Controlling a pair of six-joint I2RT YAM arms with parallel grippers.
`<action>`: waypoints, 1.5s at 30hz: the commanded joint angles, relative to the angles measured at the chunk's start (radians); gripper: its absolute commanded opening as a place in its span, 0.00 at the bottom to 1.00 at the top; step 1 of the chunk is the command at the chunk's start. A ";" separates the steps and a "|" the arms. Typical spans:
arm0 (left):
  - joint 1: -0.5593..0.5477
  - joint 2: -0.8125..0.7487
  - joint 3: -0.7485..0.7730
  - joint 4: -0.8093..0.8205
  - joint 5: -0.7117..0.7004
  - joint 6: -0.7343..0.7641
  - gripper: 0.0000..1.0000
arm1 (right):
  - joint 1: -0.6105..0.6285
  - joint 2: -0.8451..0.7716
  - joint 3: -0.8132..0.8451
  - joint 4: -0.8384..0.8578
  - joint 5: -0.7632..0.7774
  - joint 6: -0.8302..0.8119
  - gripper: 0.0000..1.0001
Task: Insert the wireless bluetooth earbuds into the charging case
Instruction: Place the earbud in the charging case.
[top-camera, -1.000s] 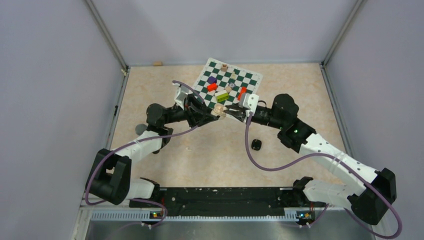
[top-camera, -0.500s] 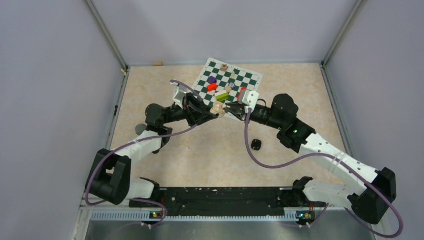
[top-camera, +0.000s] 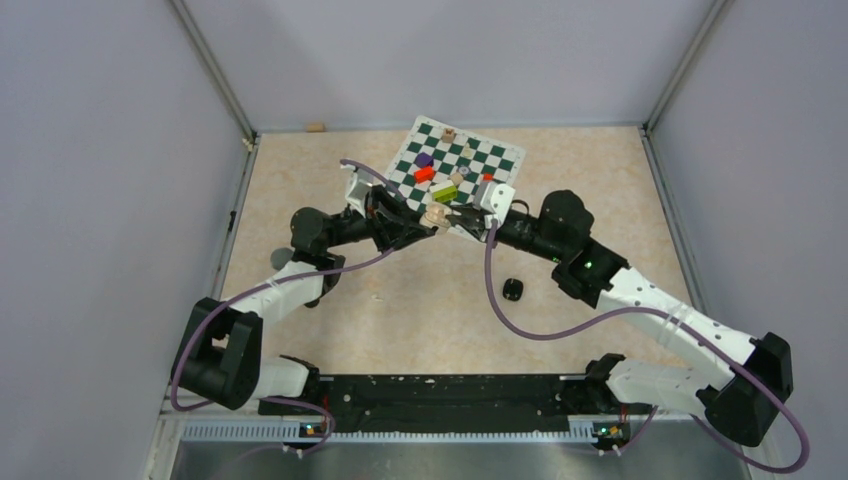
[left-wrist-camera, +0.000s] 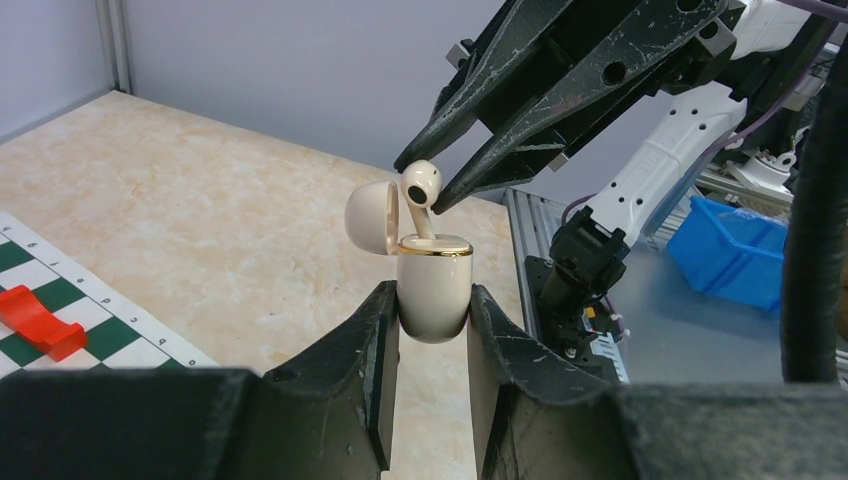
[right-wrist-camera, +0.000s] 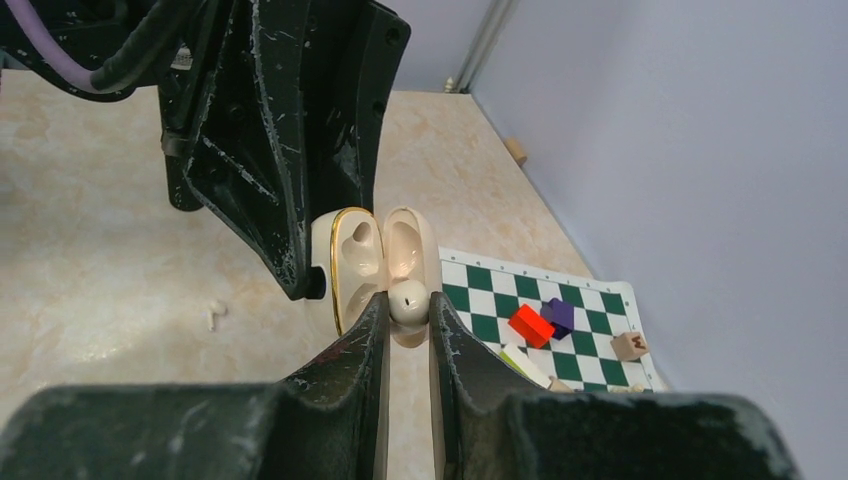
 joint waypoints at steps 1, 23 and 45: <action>0.002 -0.036 0.016 0.064 -0.009 0.004 0.00 | 0.012 0.010 0.025 -0.020 -0.119 -0.011 0.07; 0.015 -0.040 0.021 0.069 -0.001 -0.002 0.00 | 0.011 -0.022 0.098 -0.106 -0.143 -0.002 0.40; 0.024 -0.103 0.026 0.207 0.115 0.005 0.00 | -0.108 -0.117 0.150 -0.111 -0.048 0.117 0.89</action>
